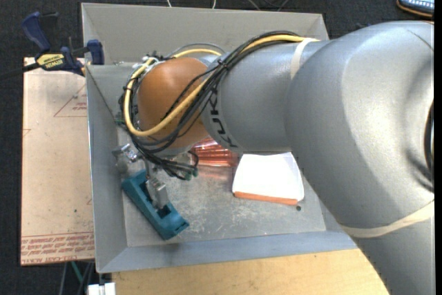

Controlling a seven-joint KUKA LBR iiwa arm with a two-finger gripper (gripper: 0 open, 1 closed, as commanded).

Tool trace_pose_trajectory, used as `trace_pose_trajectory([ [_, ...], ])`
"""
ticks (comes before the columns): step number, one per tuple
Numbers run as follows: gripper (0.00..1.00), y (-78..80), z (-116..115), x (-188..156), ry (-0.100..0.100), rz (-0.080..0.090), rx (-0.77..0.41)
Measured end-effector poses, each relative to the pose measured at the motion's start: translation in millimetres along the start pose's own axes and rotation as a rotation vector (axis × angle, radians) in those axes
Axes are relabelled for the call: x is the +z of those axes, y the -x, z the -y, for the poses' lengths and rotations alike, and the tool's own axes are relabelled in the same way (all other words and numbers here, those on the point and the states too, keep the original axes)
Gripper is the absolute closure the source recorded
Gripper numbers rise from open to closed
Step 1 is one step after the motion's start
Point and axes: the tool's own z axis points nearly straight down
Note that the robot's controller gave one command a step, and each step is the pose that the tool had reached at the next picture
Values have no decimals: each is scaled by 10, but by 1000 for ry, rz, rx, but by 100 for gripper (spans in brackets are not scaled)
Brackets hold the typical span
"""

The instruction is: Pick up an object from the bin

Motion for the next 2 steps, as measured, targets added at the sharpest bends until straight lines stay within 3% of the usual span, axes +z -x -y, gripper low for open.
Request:
trace_pose_trajectory([
  [1,0,-1,8,111,1,-2,-9],
  [2,0,-47,32,87,2,1,102],
])
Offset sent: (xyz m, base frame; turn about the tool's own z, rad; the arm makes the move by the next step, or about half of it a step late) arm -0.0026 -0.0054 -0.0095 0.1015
